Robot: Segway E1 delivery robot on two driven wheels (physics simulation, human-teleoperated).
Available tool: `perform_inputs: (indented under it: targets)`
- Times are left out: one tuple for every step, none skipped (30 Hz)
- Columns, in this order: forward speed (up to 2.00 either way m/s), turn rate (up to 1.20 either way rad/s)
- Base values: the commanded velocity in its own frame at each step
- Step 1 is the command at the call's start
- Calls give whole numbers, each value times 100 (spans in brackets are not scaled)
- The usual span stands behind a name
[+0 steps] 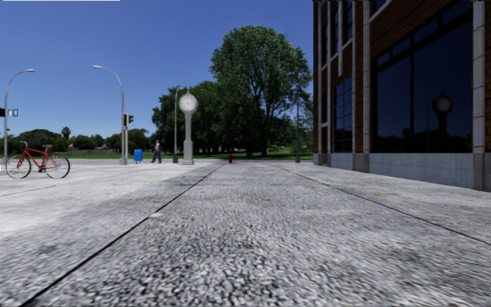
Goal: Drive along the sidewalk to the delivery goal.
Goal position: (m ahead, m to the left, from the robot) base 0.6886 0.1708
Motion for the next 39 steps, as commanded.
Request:
perform_inputs:
  targets:
    - [200, 29]
    - [200, 15]
    - [200, 0]
    - [200, 0]
    - [200, 0]
    - [200, 0]
    - [200, 0]
    - [200, 0]
    - [200, 0]
    - [200, 0]
    - [200, 0]
    - [199, 0]
    - [199, 0]
    - [179, 0]
    - [140, 0]
    - [0, 0]
    - [0, 0]
    - [0, 0]
    - [0, 0]
    - [0, 0]
    - [0, 0]
    - [0, 0]
    - [0, 0]
    - [0, 0]
    - [0, 0]
    - [0, 0]
    - [0, 0]
    - [0, 0]
    - [0, 0]
    - [0, 0]
    - [0, 0]
    - [0, 0]
    - [0, 0]
    - [0, 0]
    - [0, 0]
    - [0, 0]
    - [0, 0]
    - [0, 0]
    - [0, 0]
